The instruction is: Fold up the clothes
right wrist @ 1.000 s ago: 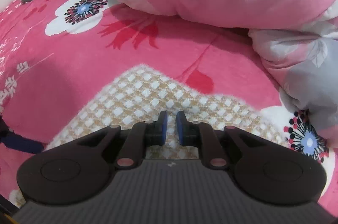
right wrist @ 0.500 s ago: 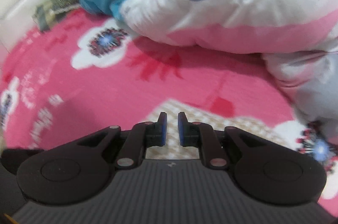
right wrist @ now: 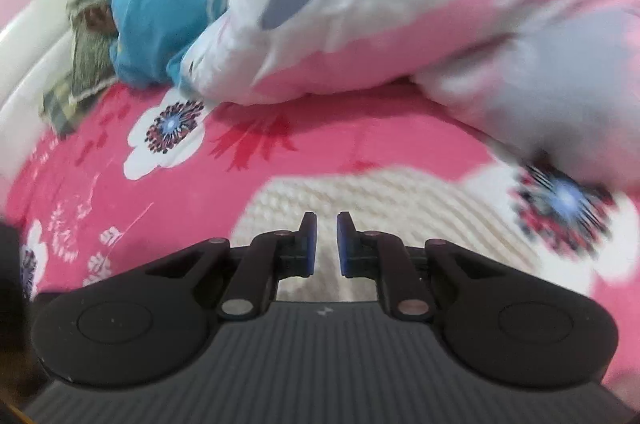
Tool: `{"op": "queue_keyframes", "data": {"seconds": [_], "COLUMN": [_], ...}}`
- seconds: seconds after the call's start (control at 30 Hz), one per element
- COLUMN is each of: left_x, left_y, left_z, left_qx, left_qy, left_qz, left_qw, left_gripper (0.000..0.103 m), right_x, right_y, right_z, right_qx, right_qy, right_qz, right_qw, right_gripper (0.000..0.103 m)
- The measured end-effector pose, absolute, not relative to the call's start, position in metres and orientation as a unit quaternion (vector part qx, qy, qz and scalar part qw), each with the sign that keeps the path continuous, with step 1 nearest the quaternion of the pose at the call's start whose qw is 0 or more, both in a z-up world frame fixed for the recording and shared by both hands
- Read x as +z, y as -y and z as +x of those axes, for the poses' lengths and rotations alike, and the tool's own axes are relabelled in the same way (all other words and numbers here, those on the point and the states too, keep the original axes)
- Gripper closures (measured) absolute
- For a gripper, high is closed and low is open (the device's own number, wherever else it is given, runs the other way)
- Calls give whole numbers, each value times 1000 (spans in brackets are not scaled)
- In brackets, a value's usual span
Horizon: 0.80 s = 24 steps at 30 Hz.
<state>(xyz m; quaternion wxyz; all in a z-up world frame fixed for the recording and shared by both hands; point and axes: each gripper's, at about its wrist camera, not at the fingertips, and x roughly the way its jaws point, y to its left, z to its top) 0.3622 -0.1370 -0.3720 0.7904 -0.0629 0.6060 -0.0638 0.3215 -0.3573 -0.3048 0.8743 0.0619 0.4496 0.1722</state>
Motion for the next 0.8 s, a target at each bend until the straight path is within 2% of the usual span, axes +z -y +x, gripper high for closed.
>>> {"op": "queue_keyframes", "data": {"seconds": [0.1, 0.23, 0.3, 0.53, 0.7, 0.8], "left_x": [-375, -378, -381, -381, -384, -383], "left_y": [132, 130, 130, 125, 129, 125], "left_z": [359, 356, 355, 346, 341, 341], "left_qx": [-72, -87, -90, -91, -97, -95], "left_qy": [-599, -592, -589, -578, -572, -569], "left_qz": [-76, -84, -86, -116, -122, -131], "left_qw": [794, 797, 799, 802, 805, 806], "left_gripper": [15, 15, 15, 15, 14, 14], "right_x": [-297, -368, -390, -332, -393, -400], "right_y": [385, 371, 368, 376, 353, 355], "right_z": [281, 262, 257, 223, 208, 210], "right_qx": [157, 100, 90, 147, 165, 156], "right_qy": [-449, -530, -520, -468, -536, -533], "right_qz": [75, -31, -42, 4, -86, -60], "right_qw": [876, 841, 848, 871, 823, 830], "right_gripper": [92, 92, 90, 89, 90, 90]}}
